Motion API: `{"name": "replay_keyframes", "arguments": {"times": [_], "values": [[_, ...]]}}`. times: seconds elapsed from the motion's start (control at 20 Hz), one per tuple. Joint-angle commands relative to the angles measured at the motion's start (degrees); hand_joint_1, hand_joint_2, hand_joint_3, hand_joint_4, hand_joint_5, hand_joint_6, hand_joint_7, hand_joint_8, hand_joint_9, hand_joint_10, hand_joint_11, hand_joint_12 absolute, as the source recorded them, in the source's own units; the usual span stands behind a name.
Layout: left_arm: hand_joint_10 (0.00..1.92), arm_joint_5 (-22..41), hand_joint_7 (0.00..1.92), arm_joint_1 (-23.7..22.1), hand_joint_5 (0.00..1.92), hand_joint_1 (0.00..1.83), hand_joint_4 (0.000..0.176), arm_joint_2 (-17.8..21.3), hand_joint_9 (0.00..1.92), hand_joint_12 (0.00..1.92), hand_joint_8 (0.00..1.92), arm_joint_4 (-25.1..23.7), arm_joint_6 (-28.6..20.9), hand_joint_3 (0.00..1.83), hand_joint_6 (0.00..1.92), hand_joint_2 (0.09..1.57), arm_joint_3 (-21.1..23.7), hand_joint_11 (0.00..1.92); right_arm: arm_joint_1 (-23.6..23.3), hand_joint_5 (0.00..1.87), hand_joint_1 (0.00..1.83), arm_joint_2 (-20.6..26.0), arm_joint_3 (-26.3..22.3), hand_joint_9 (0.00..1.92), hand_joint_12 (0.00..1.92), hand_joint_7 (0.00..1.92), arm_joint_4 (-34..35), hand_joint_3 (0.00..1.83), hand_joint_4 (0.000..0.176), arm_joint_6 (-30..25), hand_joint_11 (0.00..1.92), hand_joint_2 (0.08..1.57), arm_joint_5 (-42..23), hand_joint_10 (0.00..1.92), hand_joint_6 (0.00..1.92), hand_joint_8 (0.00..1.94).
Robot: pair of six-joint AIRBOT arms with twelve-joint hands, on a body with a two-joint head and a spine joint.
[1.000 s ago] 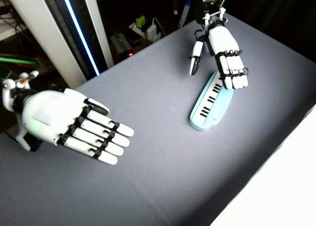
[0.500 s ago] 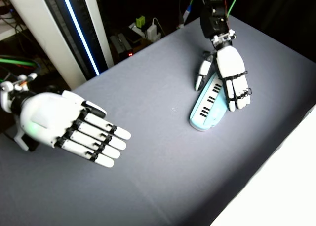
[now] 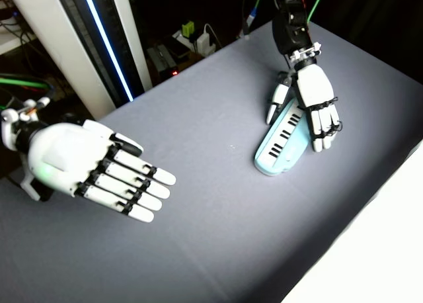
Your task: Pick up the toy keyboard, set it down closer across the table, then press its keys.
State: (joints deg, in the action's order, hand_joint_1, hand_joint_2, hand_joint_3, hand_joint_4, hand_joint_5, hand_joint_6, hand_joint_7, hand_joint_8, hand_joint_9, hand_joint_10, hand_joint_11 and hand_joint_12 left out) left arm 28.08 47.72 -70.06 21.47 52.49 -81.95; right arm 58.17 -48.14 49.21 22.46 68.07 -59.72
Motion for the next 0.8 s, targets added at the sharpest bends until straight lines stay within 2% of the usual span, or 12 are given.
{"name": "replay_keyframes", "arguments": {"times": [0.0, 0.05, 0.1, 0.25, 0.3, 0.35, 0.4, 0.5, 0.6, 0.65, 0.7, 0.75], "values": [[1.56, 1.90, 0.48, 0.21, 0.31, 1.43, 0.000, 0.03, 0.61, 1.83, 1.41, -0.88, 0.84, 0.01, 1.33, 1.25, 0.00, 0.53, 0.01, 0.00, 0.22, 0.34, 0.07, 0.00, 0.00, 0.00, -0.56, 0.00, 0.000, -0.40, 0.00, 1.32, -6.84, 0.00, 0.00, 0.00], [1.66, 2.39, 0.48, 0.21, 0.27, 1.45, 0.000, 0.22, 0.66, 1.90, 1.57, -1.03, 0.74, 0.00, 1.44, 1.28, 0.27, 0.64, 0.13, 0.00, 0.24, 0.35, 0.06, 0.00, 0.00, 0.00, -0.55, 0.00, 0.000, -0.57, 0.00, 1.32, -7.01, 0.00, 0.00, 0.00], [1.68, 2.62, 0.48, 0.21, 0.27, 1.45, 0.000, 0.30, 0.66, 1.90, 1.59, -1.14, 0.62, 0.00, 1.46, 1.28, 0.38, 0.62, 0.17, 0.00, 0.26, 0.36, 0.06, 0.00, 0.00, 0.00, -0.55, 0.00, 0.000, -0.65, 0.00, 1.33, -7.07, 0.00, 0.00, 0.00], [1.66, 5.67, 0.50, 0.16, 0.29, 1.45, 0.000, 1.77, 0.68, 1.90, 1.59, -4.16, -0.99, 0.00, 1.31, 1.28, 2.36, 0.64, 0.34, 0.00, 0.27, 0.48, 0.05, 0.00, 0.00, 0.00, -0.49, 0.00, 0.000, -1.27, 0.00, 1.33, -7.71, 0.00, 0.00, 0.00], [1.80, 7.25, 0.29, -0.20, 0.27, 1.41, 0.000, 2.50, 0.47, 1.92, 1.61, -5.87, -1.54, 0.00, 1.31, 1.16, 3.48, 0.59, 0.37, 0.00, 0.28, 0.56, 0.00, 0.00, 0.00, 0.00, -0.47, 0.00, 0.000, -1.40, 0.00, 1.33, -8.14, 0.00, 0.00, 0.00], [1.84, 8.47, 0.21, -0.58, 0.24, 1.40, 0.000, 3.08, 0.35, 1.92, 1.63, -7.69, -2.33, 0.00, 1.36, 1.14, 4.39, 0.50, 0.38, 0.00, 0.30, 0.69, -0.06, 0.00, 0.00, 0.00, -0.47, 0.00, 0.000, -1.50, 0.00, 1.33, -8.47, 0.00, 0.00, 0.00], [1.75, 9.36, 0.17, -0.83, 0.19, 1.33, 0.000, 3.34, 0.27, 1.92, 1.55, -9.27, -3.20, 0.00, 1.41, 1.14, 4.94, 0.39, 0.38, 0.00, 0.31, 0.83, -0.14, 0.00, 0.00, 0.00, -0.48, 0.00, 0.000, -1.57, 0.00, 1.33, -8.78, 0.00, 0.00, 0.00], [1.77, 11.85, 0.20, -1.60, 0.21, 1.35, 0.000, 3.85, 0.31, 1.92, 1.56, -14.07, -6.26, 0.00, 1.39, 1.12, 6.29, 0.39, 0.38, 0.00, 0.28, 1.31, -0.50, 0.00, 0.00, 0.00, -0.57, 0.00, 0.000, -1.60, 0.00, 1.33, -10.15, 0.00, 0.00, 0.00], [1.86, 14.13, 0.19, -2.33, 0.20, 1.30, 0.000, 3.63, 0.33, 1.92, 1.65, -19.06, -10.64, 0.00, 1.41, 1.11, 6.83, 0.47, 0.45, 0.00, 0.29, 1.91, -0.99, 0.00, 0.00, 0.00, -0.87, 0.01, 0.000, -2.03, 0.00, 1.35, -12.01, 0.00, 0.00, 0.00], [1.79, 15.22, 0.18, -2.99, 0.21, 1.22, 0.010, 2.97, 0.31, 1.92, 1.56, -21.99, -13.30, 0.00, 1.41, 1.11, 6.96, 0.45, 0.57, 0.00, 0.27, 2.31, -1.29, 0.00, 0.00, 0.00, -1.37, 0.01, 0.000, -2.78, 0.00, 1.35, -13.61, 0.00, 0.00, 0.00], [1.73, 15.41, 0.21, -3.35, 0.23, 1.24, 0.000, 2.50, 0.34, 1.92, 1.50, -23.30, -14.04, 0.00, 1.40, 1.09, 6.96, 0.47, 0.60, 0.00, 0.26, 2.47, -1.43, 0.00, 0.00, 0.00, -1.65, 0.00, 0.000, -3.07, 0.00, 1.35, -14.40, 0.00, 0.00, 0.00], [1.76, 15.06, 0.22, -4.45, 0.24, 1.32, 0.000, 1.38, 0.41, 1.92, 1.55, -25.59, -15.09, 0.00, 1.42, 1.08, 6.86, 0.55, 0.62, 0.00, 0.21, 2.77, -1.70, 0.00, 0.00, 0.00, -2.15, 0.01, 0.000, -3.48, 0.00, 1.36, -15.59, 0.00, 0.00, 0.00]]}}
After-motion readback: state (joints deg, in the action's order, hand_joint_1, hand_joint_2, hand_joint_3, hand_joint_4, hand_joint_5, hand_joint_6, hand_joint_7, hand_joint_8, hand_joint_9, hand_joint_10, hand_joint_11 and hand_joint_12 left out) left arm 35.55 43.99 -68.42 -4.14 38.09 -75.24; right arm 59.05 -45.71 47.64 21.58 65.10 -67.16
